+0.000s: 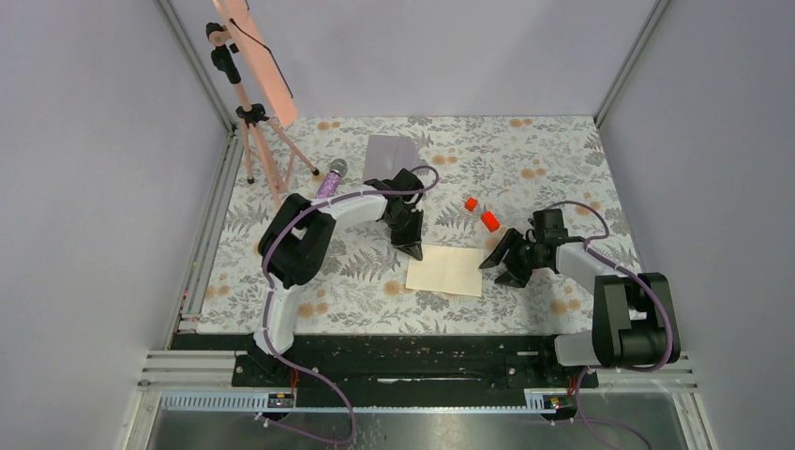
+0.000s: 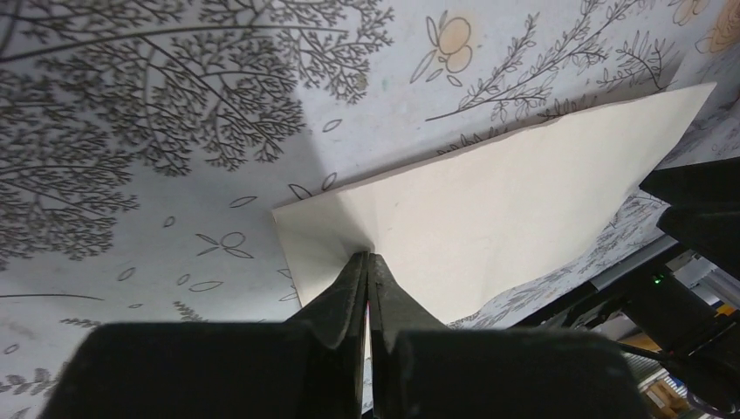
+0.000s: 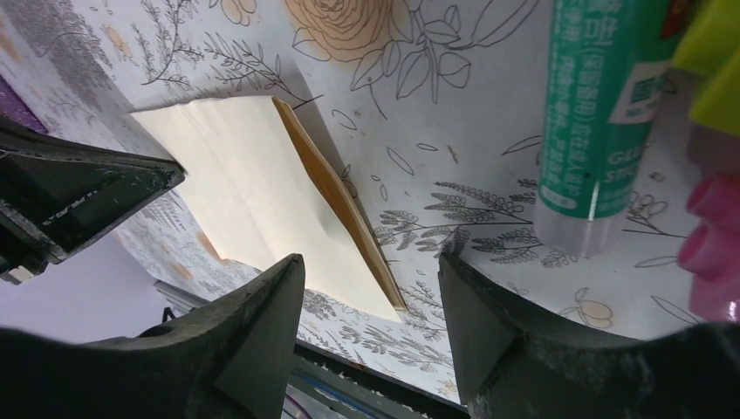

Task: Place the letter into the envelope and seal it
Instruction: Fold the letter.

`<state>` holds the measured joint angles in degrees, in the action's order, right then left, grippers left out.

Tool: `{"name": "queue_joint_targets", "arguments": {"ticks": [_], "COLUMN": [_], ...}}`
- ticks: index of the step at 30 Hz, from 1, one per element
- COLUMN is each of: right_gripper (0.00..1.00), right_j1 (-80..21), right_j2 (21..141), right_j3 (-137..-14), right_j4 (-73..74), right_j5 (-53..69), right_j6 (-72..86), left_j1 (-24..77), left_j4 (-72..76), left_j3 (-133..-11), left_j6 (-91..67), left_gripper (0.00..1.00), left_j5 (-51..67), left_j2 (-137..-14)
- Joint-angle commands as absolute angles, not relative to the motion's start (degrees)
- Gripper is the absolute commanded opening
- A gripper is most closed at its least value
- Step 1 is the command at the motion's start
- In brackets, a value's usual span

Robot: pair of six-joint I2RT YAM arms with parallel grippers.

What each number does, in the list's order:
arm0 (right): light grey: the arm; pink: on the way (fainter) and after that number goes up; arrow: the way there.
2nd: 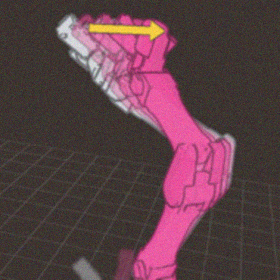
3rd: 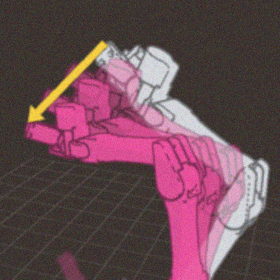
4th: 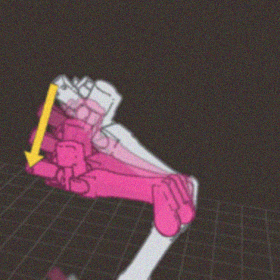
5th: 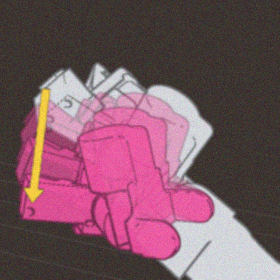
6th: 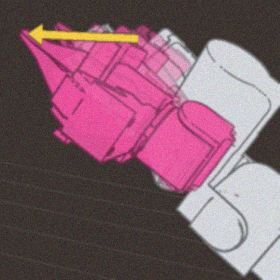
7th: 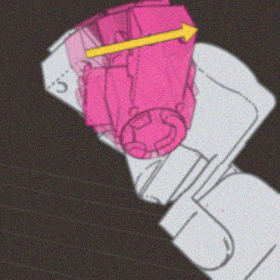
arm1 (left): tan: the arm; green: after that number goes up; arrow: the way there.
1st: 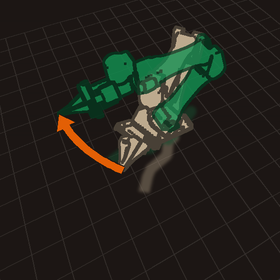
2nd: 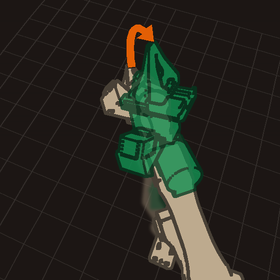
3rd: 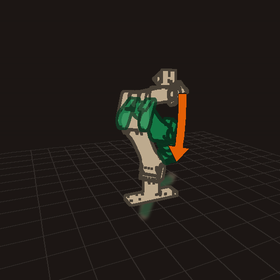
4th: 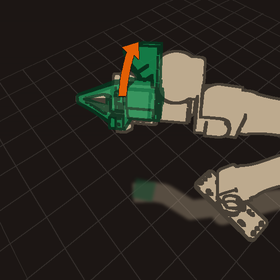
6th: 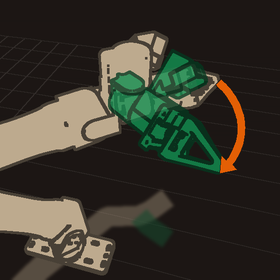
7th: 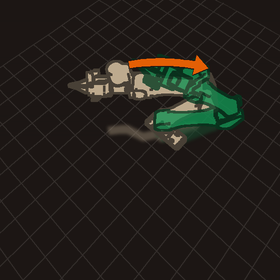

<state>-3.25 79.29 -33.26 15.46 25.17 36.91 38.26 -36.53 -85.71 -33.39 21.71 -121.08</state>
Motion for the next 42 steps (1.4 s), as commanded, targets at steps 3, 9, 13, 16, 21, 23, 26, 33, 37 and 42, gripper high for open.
{"name": "queue_joint_targets", "arguments": {"ticks": [3,9,13,16,21,23,26,33,37,42], "right_gripper": [0.65,0.62,0.58,0.5,0.35,0.32,0.3,0.32,0.37,0.37], "right_j1": [-4.47,-4.48,-4.48,-4.49,-4.48,-4.48,-4.48,-4.53,-4.72,-5.16], "right_j2": [81.12,85.08,87.38,88.68,87.47,86.14,85.0,82.85,83.52,82.88], "right_j3": [-30.5,-30.04,-29.27,-29.35,-29.05,-28.93,-29.11,-29.18,-29.57,-29.12], "right_j4": [11.11,4.94,0.98,-2.53,-1.98,-1.11,-0.36,0.59,-4.2,-8.23], "right_j5": [26.18,26.74,28.3,30.14,30.34,29.88,29.88,34.73,39.77,42.78], "right_j6": [39.8,41.87,43.45,43.87,43.93,43.58,43.02,42.58,42.18,43.48], "left_j1": [37.63,37.67,37.69,37.65,37.66,37.69,37.7,37.7,37.69,37.66], "left_j4": [-37.92,-38.06,-38.69,-38.85,-38.94,-38.94,-38.93,-38.96,-38.88,-38.71], "left_j3": [-84.64,-85.65,-86.52,-87.32,-87.42,-87.23,-86.8,-86.31,-86.43,-86.57], "left_j6": [-28.53,-24.84,-23.75,-23.94,-24.25,-24.38,-24.47,-24.43,-24.6,-24.85], "left_gripper": [0.0,0.0,0.0,0.0,0.0,0.0,0.0,0.0,0.0,0.0], "left_j5": [18.93,21.43,21.8,22.28,22.24,22.22,22.19,22.1,22.41,22.76], "left_j2": [-120.26,-121.12,-121.82,-122.55,-122.87,-122.93,-123.01,-123.13,-123.55,-123.75]}}
